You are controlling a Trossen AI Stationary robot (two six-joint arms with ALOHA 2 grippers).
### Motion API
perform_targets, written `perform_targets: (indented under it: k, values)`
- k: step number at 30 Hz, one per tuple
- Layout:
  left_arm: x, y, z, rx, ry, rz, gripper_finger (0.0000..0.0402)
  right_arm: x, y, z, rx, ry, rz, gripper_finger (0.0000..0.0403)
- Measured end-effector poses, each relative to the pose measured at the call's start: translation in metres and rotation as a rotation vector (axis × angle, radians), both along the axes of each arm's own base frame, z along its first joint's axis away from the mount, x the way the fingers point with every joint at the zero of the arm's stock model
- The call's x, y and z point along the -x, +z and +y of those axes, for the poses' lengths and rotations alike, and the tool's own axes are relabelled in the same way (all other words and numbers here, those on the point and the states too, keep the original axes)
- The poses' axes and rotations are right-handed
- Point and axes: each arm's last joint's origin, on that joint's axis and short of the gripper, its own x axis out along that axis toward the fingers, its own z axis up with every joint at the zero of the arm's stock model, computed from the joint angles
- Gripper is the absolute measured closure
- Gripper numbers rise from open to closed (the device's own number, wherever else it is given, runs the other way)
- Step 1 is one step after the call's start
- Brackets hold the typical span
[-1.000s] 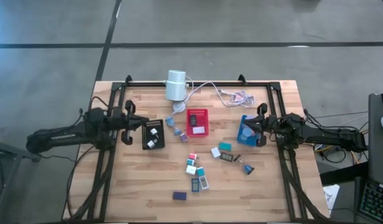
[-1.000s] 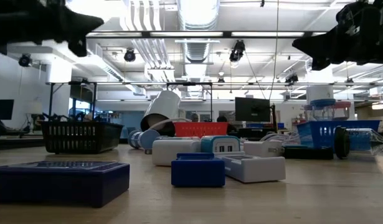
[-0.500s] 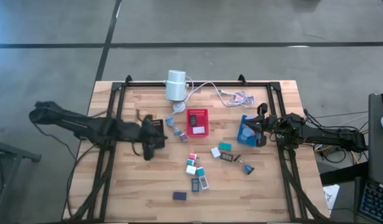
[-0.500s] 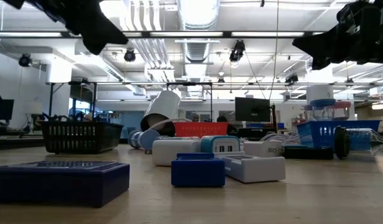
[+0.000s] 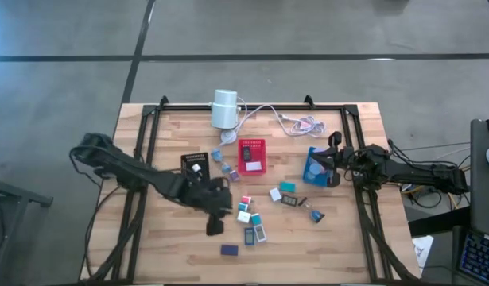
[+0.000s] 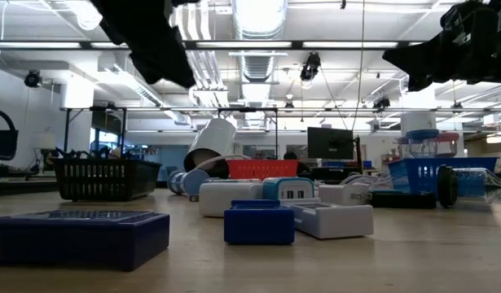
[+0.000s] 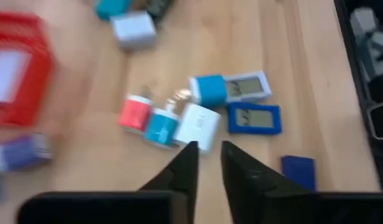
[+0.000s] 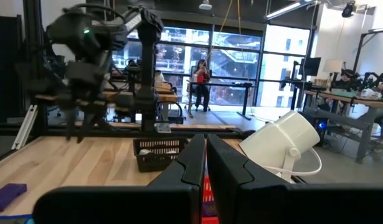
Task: Pick & Place Office items
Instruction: Put the right dark blue digital clock into the red basket
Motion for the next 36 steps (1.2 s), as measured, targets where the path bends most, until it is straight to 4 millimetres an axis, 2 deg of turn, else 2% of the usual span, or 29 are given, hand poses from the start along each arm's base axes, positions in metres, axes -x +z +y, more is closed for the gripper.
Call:
perform_targets:
  k: [8,13,16,21,27,32,36]
  values:
    - [-0.024,-0.019,-0.023,-0.038,-0.038,0.328,0.0205,0.0,0.001,0.0,-0.002,0.001,-0.008,0.039]
    - [-0.034,-0.025,-0.045,0.004,-0.147,0.389,0.0159,0.0,0.001,0.0,-0.011,0.003,-0.009,0.039]
    - [-0.039,-0.027,-0.054,0.012,-0.178,0.391,0.015,0.0,0.001,0.0,-0.027,0.006,-0.01,0.039]
    - [-0.05,-0.025,-0.057,0.014,-0.185,0.339,0.0151,0.0,0.001,0.0,-0.036,0.008,-0.01,0.039]
    - [-0.088,-0.021,-0.061,-0.007,-0.193,0.232,0.0151,0.0,0.0,0.0,-0.048,0.011,-0.007,0.039]
    - [-0.119,-0.032,-0.057,0.004,-0.17,0.261,0.0151,0.0,0.0,0.0,-0.042,0.01,-0.003,0.039]
    - [-0.133,-0.046,-0.046,0.023,-0.143,0.343,0.0151,0.0,0.0,0.0,-0.038,0.009,-0.003,0.039]
